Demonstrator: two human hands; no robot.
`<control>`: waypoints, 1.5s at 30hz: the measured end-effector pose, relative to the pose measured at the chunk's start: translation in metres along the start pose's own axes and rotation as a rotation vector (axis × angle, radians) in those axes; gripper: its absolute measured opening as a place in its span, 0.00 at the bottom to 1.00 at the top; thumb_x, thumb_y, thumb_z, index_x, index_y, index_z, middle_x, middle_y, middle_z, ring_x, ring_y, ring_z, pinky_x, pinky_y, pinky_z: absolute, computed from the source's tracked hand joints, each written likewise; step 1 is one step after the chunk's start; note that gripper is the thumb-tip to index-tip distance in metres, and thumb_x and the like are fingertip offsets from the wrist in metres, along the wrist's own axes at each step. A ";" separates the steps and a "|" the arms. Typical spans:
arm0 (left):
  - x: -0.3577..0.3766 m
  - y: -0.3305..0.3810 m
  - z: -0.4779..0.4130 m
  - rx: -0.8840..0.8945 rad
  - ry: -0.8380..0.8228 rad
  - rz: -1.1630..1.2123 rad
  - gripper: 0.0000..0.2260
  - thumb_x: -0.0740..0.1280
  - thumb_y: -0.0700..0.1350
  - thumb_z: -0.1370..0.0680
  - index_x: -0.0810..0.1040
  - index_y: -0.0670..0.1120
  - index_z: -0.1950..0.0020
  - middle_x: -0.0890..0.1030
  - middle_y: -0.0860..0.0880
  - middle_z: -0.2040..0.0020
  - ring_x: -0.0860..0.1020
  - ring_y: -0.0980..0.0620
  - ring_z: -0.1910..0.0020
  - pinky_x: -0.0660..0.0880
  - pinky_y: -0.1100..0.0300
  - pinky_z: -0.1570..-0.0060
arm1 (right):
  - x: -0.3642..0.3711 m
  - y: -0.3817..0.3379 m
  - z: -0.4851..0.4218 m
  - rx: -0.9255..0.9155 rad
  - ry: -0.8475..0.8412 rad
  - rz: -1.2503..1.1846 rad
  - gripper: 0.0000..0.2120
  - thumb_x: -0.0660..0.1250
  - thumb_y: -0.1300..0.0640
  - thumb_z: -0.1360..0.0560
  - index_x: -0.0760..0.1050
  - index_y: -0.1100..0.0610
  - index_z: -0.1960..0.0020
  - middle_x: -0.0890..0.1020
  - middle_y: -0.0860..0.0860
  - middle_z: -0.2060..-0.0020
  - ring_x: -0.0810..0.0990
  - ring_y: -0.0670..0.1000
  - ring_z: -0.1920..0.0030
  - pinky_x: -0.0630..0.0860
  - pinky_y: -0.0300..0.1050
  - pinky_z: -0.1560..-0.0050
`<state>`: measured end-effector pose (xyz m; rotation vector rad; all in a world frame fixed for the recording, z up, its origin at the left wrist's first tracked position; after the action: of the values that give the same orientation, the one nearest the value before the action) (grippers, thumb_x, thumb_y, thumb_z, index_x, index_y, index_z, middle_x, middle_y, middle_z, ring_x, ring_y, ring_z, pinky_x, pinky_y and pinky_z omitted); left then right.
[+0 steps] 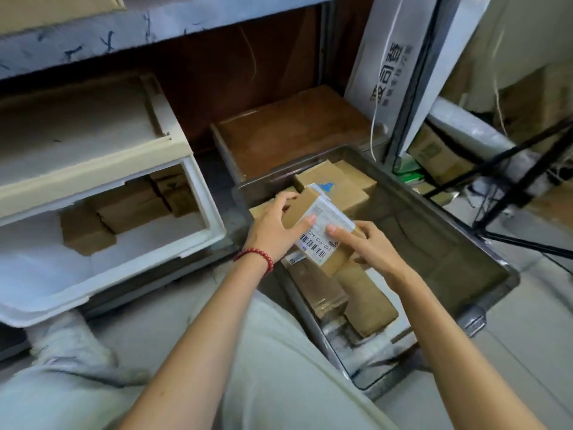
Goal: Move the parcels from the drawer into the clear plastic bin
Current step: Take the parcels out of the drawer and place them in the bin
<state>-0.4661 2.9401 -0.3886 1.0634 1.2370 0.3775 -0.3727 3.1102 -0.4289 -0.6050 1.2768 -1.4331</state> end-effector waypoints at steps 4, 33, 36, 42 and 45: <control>0.041 -0.004 -0.009 -0.003 -0.127 -0.076 0.21 0.68 0.61 0.27 0.69 0.59 0.37 0.76 0.58 0.41 0.76 0.56 0.44 0.75 0.56 0.46 | -0.025 0.028 0.004 0.075 0.013 0.079 0.42 0.69 0.26 0.42 0.74 0.54 0.38 0.78 0.48 0.44 0.78 0.45 0.48 0.76 0.43 0.52; 0.039 -0.044 -0.014 -0.034 -0.015 -0.791 0.18 0.61 0.61 0.24 0.73 0.55 0.37 0.77 0.53 0.40 0.71 0.49 0.38 0.67 0.52 0.44 | 0.001 0.139 -0.055 0.363 0.046 0.382 0.26 0.58 0.40 0.21 0.70 0.54 0.30 0.76 0.56 0.34 0.72 0.58 0.34 0.66 0.50 0.35; 0.028 -0.042 -0.010 -0.026 0.029 -0.825 0.19 0.60 0.61 0.24 0.72 0.56 0.36 0.76 0.53 0.38 0.69 0.50 0.37 0.66 0.52 0.44 | -0.003 0.125 -0.051 0.341 0.013 0.630 0.28 0.57 0.36 0.23 0.64 0.47 0.27 0.75 0.54 0.34 0.71 0.58 0.34 0.65 0.55 0.34; -0.007 -0.048 0.013 -0.106 0.134 -0.850 0.23 0.60 0.61 0.23 0.69 0.53 0.31 0.73 0.52 0.34 0.67 0.48 0.34 0.66 0.51 0.41 | 0.021 0.043 -0.044 -0.031 0.157 0.758 0.27 0.60 0.37 0.24 0.67 0.47 0.29 0.77 0.52 0.36 0.73 0.58 0.35 0.70 0.54 0.40; -0.028 -0.057 0.032 -0.170 0.170 -0.862 0.23 0.59 0.61 0.23 0.68 0.54 0.31 0.72 0.51 0.33 0.67 0.48 0.34 0.66 0.51 0.40 | 0.047 0.004 -0.038 -0.202 0.150 0.773 0.26 0.58 0.36 0.24 0.68 0.48 0.30 0.78 0.51 0.37 0.74 0.56 0.37 0.74 0.54 0.41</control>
<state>-0.4633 2.8765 -0.4204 0.2888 1.6527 -0.0996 -0.4183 3.0817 -0.4562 -0.0918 1.5567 -0.7200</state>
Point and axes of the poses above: each hand's wrist, its own z-axis away from the middle knuckle, its own x-axis out of the palm, y = z × x, the point moved 6 cm from there along -z, towards the middle knuckle
